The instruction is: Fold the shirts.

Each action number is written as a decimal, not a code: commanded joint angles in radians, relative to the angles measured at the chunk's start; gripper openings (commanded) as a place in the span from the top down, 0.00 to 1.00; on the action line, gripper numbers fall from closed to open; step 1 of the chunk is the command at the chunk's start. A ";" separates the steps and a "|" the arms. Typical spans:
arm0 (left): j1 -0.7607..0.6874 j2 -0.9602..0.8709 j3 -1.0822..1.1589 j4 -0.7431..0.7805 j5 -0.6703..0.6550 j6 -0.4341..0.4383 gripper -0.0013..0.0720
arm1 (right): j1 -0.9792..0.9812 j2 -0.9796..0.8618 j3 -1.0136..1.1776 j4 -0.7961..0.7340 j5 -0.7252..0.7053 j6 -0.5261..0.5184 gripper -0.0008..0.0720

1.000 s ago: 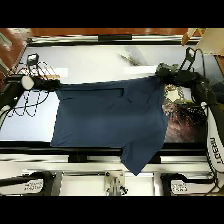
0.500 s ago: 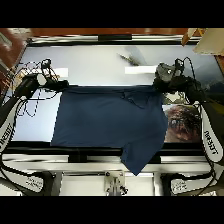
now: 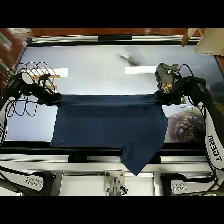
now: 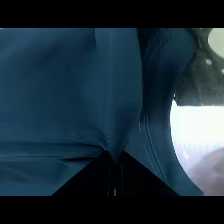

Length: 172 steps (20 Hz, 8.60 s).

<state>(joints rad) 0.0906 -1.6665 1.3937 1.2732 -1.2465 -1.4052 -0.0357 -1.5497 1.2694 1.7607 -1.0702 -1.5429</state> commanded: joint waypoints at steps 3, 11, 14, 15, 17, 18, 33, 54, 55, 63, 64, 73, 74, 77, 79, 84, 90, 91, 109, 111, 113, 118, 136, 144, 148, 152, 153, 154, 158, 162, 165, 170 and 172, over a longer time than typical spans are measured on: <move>0.011 -0.002 -0.048 -0.077 -0.062 0.044 0.94 | 0.006 -0.008 -0.033 -0.011 -0.109 0.048 0.89; 0.040 -0.006 -0.051 -0.077 -0.171 0.095 0.94 | 0.006 -0.008 -0.048 -0.009 -0.172 0.048 0.89; 0.040 -0.013 -0.050 -0.078 -0.149 0.092 0.93 | 0.006 -0.008 -0.048 -0.007 -0.171 0.069 0.81; 0.040 -0.012 -0.050 -0.077 -0.151 0.091 0.75 | 0.006 -0.007 -0.048 -0.002 -0.172 0.068 0.51; 0.048 -0.009 -0.042 -0.073 -0.221 0.081 0.09 | 0.005 0.005 -0.045 -0.003 -0.241 0.024 0.27; 0.056 -0.009 -0.031 -0.062 -0.288 0.081 0.08 | 0.005 0.022 -0.045 -0.040 -0.299 -0.006 0.27; 0.420 0.424 -0.696 -0.174 -0.174 0.297 0.16 | -0.315 0.389 -0.286 0.047 -0.501 -0.137 0.14; 0.210 0.296 -0.709 -0.235 -0.049 0.237 0.94 | -0.315 0.389 -0.682 0.154 -0.351 -0.202 0.14; 0.210 0.296 -0.709 -0.234 -0.053 0.238 0.94 | -0.315 0.389 -0.690 0.148 -0.341 -0.192 0.14; 0.210 0.296 -0.709 -0.234 -0.056 0.242 0.94 | -0.168 0.390 -0.773 0.230 -0.240 -0.144 0.14; 0.210 0.296 -0.709 -0.234 -0.055 0.242 0.94 | -0.156 0.390 -0.783 0.231 -0.226 -0.129 0.14; 0.210 0.315 -0.658 -0.256 -0.064 0.319 0.94 | -0.079 0.425 -0.748 0.257 -0.271 -0.153 0.89; 0.210 0.333 -0.641 -0.299 -0.081 0.384 0.94 | -0.079 0.451 -0.708 0.257 -0.291 -0.192 0.89; 0.211 0.389 -0.551 -0.349 -0.061 0.415 0.94 | -0.082 0.510 -0.564 0.239 -0.241 -0.160 0.89; 0.220 0.398 -0.471 -0.351 -0.012 0.368 0.94 | -0.081 0.494 -0.463 0.251 -0.193 -0.127 0.89; 0.218 0.332 -0.310 -0.448 0.118 0.307 0.94 | -0.082 0.312 -0.179 0.246 -0.099 -0.102 0.89; 0.171 0.132 -0.162 -0.515 0.175 0.229 0.94 | -0.081 -0.016 0.129 0.251 -0.060 -0.087 0.89; 0.166 0.108 -0.153 -0.518 0.175 0.224 0.94 | -0.081 -0.053 0.166 0.251 -0.043 -0.085 0.89; 0.147 0.042 -0.072 -0.524 -0.074 0.203 0.00 | -0.176 -0.175 0.229 0.154 -0.370 -0.189 0.04; 0.117 0.057 -0.072 -0.523 -0.102 0.206 0.00 | -0.162 -0.211 0.213 0.173 -0.343 -0.189 0.04; 0.089 0.079 -0.072 -0.523 -0.093 0.206 0.00 | -0.148 -0.242 0.213 0.214 -0.306 -0.189 0.04; 0.040 0.114 -0.072 -0.528 -0.086 0.206 0.00 | -0.123 -0.312 0.213 0.238 -0.268 -0.143 0.04; -0.523 -0.061 -0.074 -0.808 0.427 0.170 0.94 | -0.059 0.119 0.249 0.307 -0.452 -0.088 0.89; -0.700 -0.222 0.018 -1.050 0.567 0.253 0.94 | -0.059 0.291 0.307 0.309 -0.656 0.002 0.89; -0.784 -0.266 0.080 -1.084 0.581 0.249 0.94 | -0.059 0.336 0.307 0.308 -0.657 0.031 0.89; -0.739 -0.241 0.093 -1.009 0.527 0.266 0.94 | -0.044 0.302 0.307 0.298 -0.619 0.055 0.89; -0.702 -0.223 0.093 -0.960 0.488 0.257 0.94 | -0.023 0.284 0.307 0.296 -0.606 0.055 0.89; -0.658 -0.190 0.093 -0.883 0.444 0.237 0.94 | 0.009 0.260 0.307 0.295 -0.580 0.055 0.89; -0.491 0.073 0.093 -0.449 0.338 0.116 0.94 | 0.182 0.141 0.307 0.302 -0.357 0.064 0.89; -0.244 0.388 0.093 -0.052 0.234 -0.015 0.94 | 0.368 0.000 0.307 0.306 -0.118 0.103 0.89; -0.045 0.557 0.093 -0.042 0.183 -0.056 0.94 | 0.471 -0.127 0.307 0.389 0.118 0.108 0.89; 0.092 0.699 0.092 -0.042 0.077 -0.055 0.94 | 0.565 -0.308 0.307 0.645 0.251 0.107 0.89; 0.087 0.711 0.091 -0.042 0.011 -0.046 0.94 | 0.581 -0.343 0.307 0.718 0.263 0.104 0.23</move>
<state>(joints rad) 0.1390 -1.0065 1.4857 1.2106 -1.1423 -1.4498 0.5068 -1.8233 1.5757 2.3470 -0.8787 -1.4353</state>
